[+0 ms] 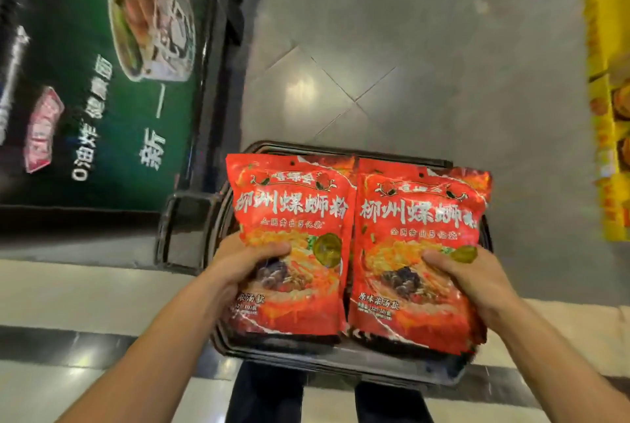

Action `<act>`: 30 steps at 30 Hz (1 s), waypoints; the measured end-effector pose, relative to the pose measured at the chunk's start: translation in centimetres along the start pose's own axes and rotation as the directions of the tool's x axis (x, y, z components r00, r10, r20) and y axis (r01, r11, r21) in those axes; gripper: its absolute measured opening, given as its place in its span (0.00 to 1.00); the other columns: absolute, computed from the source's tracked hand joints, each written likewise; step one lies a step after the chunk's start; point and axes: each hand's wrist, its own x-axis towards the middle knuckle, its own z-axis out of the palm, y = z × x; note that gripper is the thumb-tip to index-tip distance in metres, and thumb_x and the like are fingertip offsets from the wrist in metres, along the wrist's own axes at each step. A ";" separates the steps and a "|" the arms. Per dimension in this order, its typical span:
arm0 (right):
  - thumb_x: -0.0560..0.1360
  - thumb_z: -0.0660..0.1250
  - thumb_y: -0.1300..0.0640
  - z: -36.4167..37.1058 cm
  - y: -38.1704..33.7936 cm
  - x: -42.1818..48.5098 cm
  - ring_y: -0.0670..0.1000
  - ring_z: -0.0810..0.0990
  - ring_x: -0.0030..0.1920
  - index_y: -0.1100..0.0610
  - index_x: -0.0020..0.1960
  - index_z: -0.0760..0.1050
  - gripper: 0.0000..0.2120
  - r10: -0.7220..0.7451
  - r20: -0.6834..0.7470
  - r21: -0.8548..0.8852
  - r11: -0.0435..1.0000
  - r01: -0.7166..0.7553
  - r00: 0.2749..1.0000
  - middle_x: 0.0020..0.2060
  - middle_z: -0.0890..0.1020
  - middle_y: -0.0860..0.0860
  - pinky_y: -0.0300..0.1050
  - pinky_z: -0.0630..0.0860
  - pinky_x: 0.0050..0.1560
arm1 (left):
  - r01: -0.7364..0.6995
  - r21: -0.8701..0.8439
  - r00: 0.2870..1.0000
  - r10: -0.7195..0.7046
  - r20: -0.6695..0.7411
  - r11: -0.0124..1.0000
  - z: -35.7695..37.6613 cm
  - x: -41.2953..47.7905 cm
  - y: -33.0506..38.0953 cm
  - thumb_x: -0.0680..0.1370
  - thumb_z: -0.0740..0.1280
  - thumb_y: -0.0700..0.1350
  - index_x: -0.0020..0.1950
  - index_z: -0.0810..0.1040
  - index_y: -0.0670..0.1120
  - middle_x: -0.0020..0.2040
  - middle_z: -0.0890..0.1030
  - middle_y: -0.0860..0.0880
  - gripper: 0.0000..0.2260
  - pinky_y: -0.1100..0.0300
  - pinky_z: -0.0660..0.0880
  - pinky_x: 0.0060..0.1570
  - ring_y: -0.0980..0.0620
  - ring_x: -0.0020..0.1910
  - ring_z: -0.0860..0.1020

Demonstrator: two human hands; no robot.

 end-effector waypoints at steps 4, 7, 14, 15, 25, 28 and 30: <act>0.64 0.81 0.58 2.1 3.6 5.5 0.46 0.85 0.42 0.51 0.52 0.80 0.20 -0.010 0.022 -0.044 0.999 0.011 1.000 0.43 0.86 0.44 0.42 0.77 0.41 | -0.022 0.054 1.000 0.022 0.004 0.998 1.1 5.8 -2.3 0.64 0.81 0.36 0.49 0.83 0.44 0.39 0.87 0.51 0.17 0.63 0.79 0.36 0.54 0.38 0.85; 0.64 0.81 0.57 3.1 6.0 8.3 0.48 0.85 0.45 0.50 0.52 0.80 0.19 0.003 0.037 -0.084 0.996 0.000 0.999 0.43 0.87 0.45 0.47 0.79 0.48 | 0.013 0.082 1.000 -0.015 0.027 0.997 1.5 8.9 -4.3 0.64 0.81 0.37 0.50 0.83 0.42 0.40 0.87 0.48 0.17 0.62 0.80 0.34 0.50 0.39 0.86; 0.64 0.81 0.52 4.6 9.6 12.4 0.49 0.83 0.48 0.47 0.54 0.75 0.23 0.039 -0.021 -0.133 0.990 -0.042 0.999 0.52 0.84 0.49 0.45 0.77 0.46 | 0.096 0.069 0.995 -0.097 0.005 0.993 3.1 14.2 -7.9 0.65 0.81 0.39 0.56 0.82 0.44 0.50 0.87 0.44 0.21 0.48 0.81 0.54 0.44 0.49 0.85; 0.64 0.81 0.49 4.8 9.8 12.3 0.50 0.82 0.50 0.49 0.56 0.73 0.26 0.013 -0.084 -0.205 0.978 -0.030 0.996 0.55 0.83 0.50 0.48 0.77 0.50 | 0.073 0.088 0.997 -0.071 -0.031 0.993 3.2 14.6 -8.3 0.66 0.81 0.40 0.56 0.81 0.45 0.50 0.86 0.45 0.21 0.50 0.81 0.53 0.45 0.50 0.85; 0.74 0.56 0.33 10.1 12.4 8.9 0.63 0.44 0.80 0.46 0.80 0.54 0.37 -0.624 0.050 -0.915 0.284 0.287 0.780 0.81 0.48 0.57 0.69 0.48 0.74 | -0.412 0.910 0.645 0.692 0.326 -0.045 8.8 10.1 -11.0 0.77 0.60 0.65 0.80 0.59 0.55 0.82 0.56 0.43 0.33 0.34 0.51 0.75 0.39 0.81 0.51; 0.76 0.52 0.32 10.5 13.9 11.8 0.62 0.43 0.80 0.44 0.81 0.50 0.36 -0.559 0.059 -0.937 0.255 0.239 0.827 0.81 0.47 0.57 0.72 0.50 0.73 | -0.366 0.922 0.728 0.578 0.369 -0.128 9.0 13.7 -11.9 0.79 0.52 0.69 0.81 0.55 0.60 0.82 0.55 0.44 0.31 0.30 0.50 0.74 0.40 0.81 0.49; 0.76 0.51 0.31 10.0 15.3 13.5 0.63 0.45 0.79 0.43 0.81 0.50 0.36 -0.547 0.064 -0.950 0.224 0.220 0.835 0.80 0.51 0.58 0.72 0.52 0.73 | -0.324 0.940 0.759 0.565 0.325 -0.107 8.4 15.5 -12.5 0.79 0.53 0.70 0.80 0.58 0.60 0.79 0.62 0.42 0.31 0.30 0.50 0.73 0.40 0.80 0.55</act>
